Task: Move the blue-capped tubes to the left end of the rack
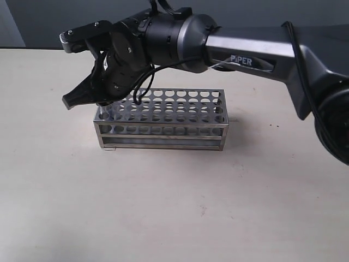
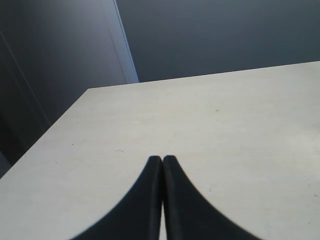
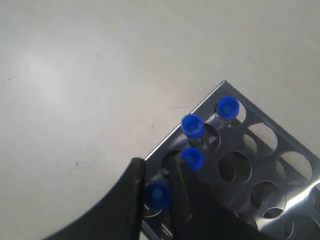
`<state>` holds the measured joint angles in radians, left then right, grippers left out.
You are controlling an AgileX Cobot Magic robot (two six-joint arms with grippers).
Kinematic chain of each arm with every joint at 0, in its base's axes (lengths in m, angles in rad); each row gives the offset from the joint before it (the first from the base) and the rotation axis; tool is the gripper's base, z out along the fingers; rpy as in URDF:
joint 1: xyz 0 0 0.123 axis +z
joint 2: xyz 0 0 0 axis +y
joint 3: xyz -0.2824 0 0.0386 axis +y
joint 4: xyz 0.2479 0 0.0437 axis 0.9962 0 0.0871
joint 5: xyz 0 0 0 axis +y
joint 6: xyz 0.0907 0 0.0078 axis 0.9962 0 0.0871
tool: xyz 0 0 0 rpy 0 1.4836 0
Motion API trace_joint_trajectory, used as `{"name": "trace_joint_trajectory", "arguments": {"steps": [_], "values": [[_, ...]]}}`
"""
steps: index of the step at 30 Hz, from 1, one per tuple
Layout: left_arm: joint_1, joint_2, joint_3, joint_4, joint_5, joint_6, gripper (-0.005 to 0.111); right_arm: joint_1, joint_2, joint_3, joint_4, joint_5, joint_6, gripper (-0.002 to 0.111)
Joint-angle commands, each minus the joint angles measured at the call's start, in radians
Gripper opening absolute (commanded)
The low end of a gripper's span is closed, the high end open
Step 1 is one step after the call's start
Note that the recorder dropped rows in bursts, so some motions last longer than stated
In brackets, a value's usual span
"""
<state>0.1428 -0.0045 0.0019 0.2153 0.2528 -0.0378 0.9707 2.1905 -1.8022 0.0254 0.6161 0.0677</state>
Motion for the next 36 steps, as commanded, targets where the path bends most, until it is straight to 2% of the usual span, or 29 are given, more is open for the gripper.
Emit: {"name": "trace_joint_trajectory", "arguments": {"steps": [1, 18, 19, 21, 23, 26, 36], "values": [[0.004, 0.004, -0.002, 0.000, -0.014, -0.003, 0.000, -0.003, 0.023, 0.002, -0.016, -0.006, -0.001, 0.000], [0.004, 0.004, -0.002, 0.000, -0.014, -0.003, 0.000, -0.003, 0.023, 0.002, -0.018, 0.027, 0.038, 0.002], [0.004, 0.004, -0.002, 0.000, -0.014, -0.003, 0.000, -0.003, 0.023, 0.002, -0.018, 0.030, 0.038, 0.005], [0.004, 0.004, -0.002, 0.000, -0.014, -0.003, 0.000, -0.003, 0.023, 0.002, -0.018, 0.035, 0.038, 0.018], [0.004, 0.004, -0.002, 0.000, -0.014, -0.003, 0.000, -0.003, 0.023, 0.002, -0.018, 0.037, 0.038, 0.037], [0.004, 0.004, -0.002, 0.000, -0.014, -0.003, 0.000, -0.003, 0.023, 0.002, -0.011, 0.052, 0.038, 0.055], [0.004, 0.004, -0.002, 0.000, -0.014, -0.003, 0.000, -0.003, 0.002, 0.002, -0.011, 0.122, 0.038, 0.051]]}}
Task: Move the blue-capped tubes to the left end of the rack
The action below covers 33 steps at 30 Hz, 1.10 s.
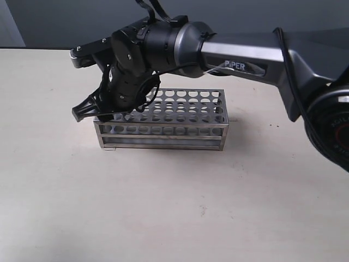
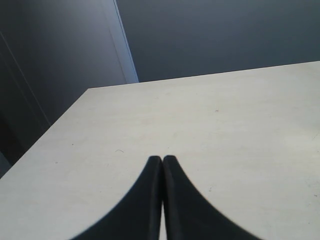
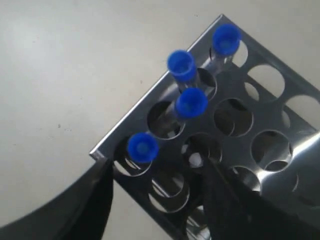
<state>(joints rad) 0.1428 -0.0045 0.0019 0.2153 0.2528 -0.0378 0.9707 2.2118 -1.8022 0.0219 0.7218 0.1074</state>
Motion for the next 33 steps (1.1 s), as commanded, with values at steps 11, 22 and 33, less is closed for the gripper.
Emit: {"name": "trace_joint_trajectory", "arguments": {"steps": [11, 22, 33], "values": [[0.004, 0.004, -0.002, 0.000, -0.014, -0.003, 0.000, -0.003, -0.149, 0.002, -0.013, 0.205, -0.002, 0.051], [0.004, 0.004, -0.002, 0.000, -0.014, -0.003, 0.000, -0.001, -0.256, 0.002, -0.004, 0.392, -0.013, 0.030], [0.004, 0.004, -0.002, 0.000, -0.014, -0.003, 0.000, 0.217, -0.517, 0.002, -0.022, 0.499, -0.047, -0.001]]}}
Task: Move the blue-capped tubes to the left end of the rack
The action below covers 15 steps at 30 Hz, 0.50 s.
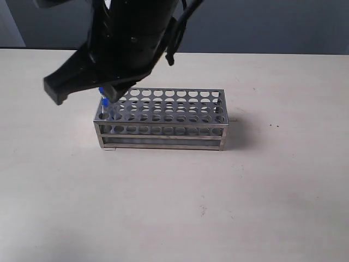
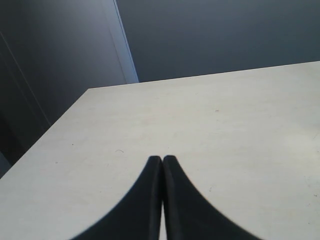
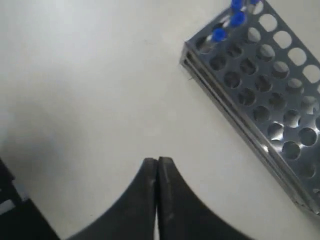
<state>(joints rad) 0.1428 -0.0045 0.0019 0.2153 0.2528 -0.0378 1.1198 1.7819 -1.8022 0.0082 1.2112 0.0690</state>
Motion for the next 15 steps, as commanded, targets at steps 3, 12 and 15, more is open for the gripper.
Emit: {"name": "trace_joint_trajectory", "arguments": {"steps": [3, 12, 15], "values": [[0.004, 0.004, -0.002, 0.000, -0.014, -0.003, 0.000, 0.146, -0.173, 0.002, -0.049, 0.010, 0.019, -0.001], [0.004, 0.004, -0.002, 0.000, -0.014, -0.003, 0.000, 0.242, -0.359, 0.002, -0.089, 0.010, 0.104, -0.001], [0.004, 0.004, -0.002, 0.000, -0.014, -0.003, 0.000, 0.260, -0.415, 0.002, -0.085, 0.010, 0.134, -0.001]]}}
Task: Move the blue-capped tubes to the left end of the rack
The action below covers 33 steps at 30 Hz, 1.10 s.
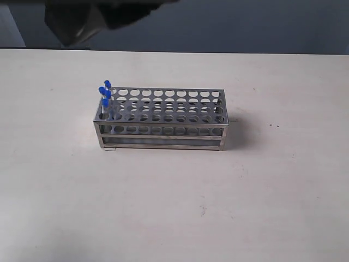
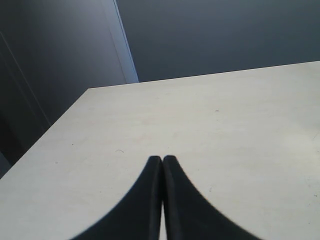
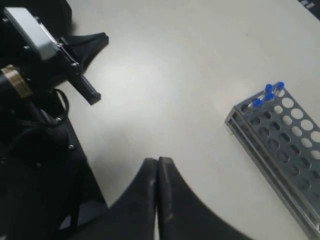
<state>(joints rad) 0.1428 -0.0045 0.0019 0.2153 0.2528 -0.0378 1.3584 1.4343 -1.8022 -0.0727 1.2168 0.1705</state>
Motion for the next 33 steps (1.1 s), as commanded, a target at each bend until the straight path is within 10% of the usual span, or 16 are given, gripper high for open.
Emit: {"name": "trace_joint_trajectory", "arguments": {"steps": [1, 33], "values": [[0.004, 0.004, -0.002, 0.000, -0.014, -0.003, 0.000, 0.022, -0.083, 0.002, -0.003, 0.004, 0.035, -0.001], [0.004, 0.004, -0.002, 0.000, -0.014, -0.003, 0.000, -0.018, -0.240, 0.002, 0.012, 0.004, 0.094, -0.001]]}}
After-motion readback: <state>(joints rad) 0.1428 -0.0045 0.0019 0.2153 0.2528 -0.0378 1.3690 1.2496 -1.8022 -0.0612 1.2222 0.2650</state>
